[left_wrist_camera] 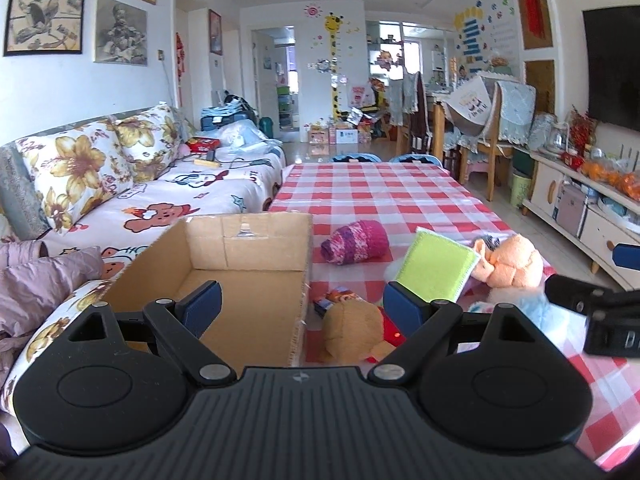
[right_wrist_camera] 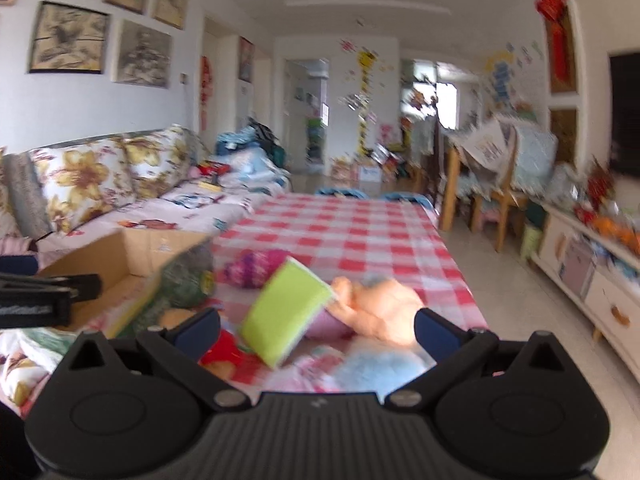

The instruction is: Organize soft objects

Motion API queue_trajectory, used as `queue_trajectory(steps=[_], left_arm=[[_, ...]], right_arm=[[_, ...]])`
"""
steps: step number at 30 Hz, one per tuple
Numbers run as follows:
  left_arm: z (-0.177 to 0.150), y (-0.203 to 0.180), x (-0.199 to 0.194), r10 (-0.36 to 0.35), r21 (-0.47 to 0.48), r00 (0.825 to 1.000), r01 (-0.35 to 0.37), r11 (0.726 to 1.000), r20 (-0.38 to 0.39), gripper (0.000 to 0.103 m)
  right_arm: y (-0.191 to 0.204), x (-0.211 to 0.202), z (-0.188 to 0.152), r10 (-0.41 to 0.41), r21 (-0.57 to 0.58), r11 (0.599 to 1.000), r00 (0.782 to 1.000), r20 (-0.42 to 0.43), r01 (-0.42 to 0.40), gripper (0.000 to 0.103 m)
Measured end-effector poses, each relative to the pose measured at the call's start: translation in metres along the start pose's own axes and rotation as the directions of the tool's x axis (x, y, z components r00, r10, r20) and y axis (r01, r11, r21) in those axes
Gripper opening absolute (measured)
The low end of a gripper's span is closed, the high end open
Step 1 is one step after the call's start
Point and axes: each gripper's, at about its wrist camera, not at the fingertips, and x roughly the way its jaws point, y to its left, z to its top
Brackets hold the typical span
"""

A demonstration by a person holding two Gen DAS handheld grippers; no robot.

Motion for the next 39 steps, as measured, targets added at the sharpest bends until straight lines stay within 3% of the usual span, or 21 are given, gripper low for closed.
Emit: queue_trajectory(steps=[6,12,21,30,33,39], left_arm=[[-0.004,-0.01,0.001,-0.043,0.061,0.999,0.043,0.997,-0.012,0.103],[-0.011,-0.017,0.002,-0.091,0.095,0.994,0.096,0.991,-0.055,0.103],[-0.023,-0.033,-0.004,-0.207,0.148,0.973,0.22,0.964,-0.101,0.103],[-0.032,-0.056,-0.005,-0.286,0.185,0.946,0.312,0.932,-0.153,0.103],[-0.03,-0.058,-0.003,-0.313,0.194,0.936,0.34,0.92,-0.158,0.103],[-0.027,-0.056,0.004,-0.36,0.199,0.918,0.39,0.899,-0.168,0.103]], right_arm=[[-0.029,0.018,-0.011,-0.072,0.054,0.996,0.995,-0.071,0.076,0.102],[-0.045,0.039,-0.016,-0.09,0.107,0.989,0.985,-0.147,0.106,0.102],[-0.075,0.065,-0.002,-0.087,0.176,0.978,0.986,-0.143,0.112,0.102],[-0.089,0.095,-0.004,-0.036,0.201,0.976,0.975,-0.218,0.08,0.102],[-0.094,0.104,0.0,-0.027,0.182,0.981,0.978,-0.208,0.065,0.102],[-0.1,0.122,0.005,0.071,0.243,0.97,0.978,-0.196,-0.022,0.102]])
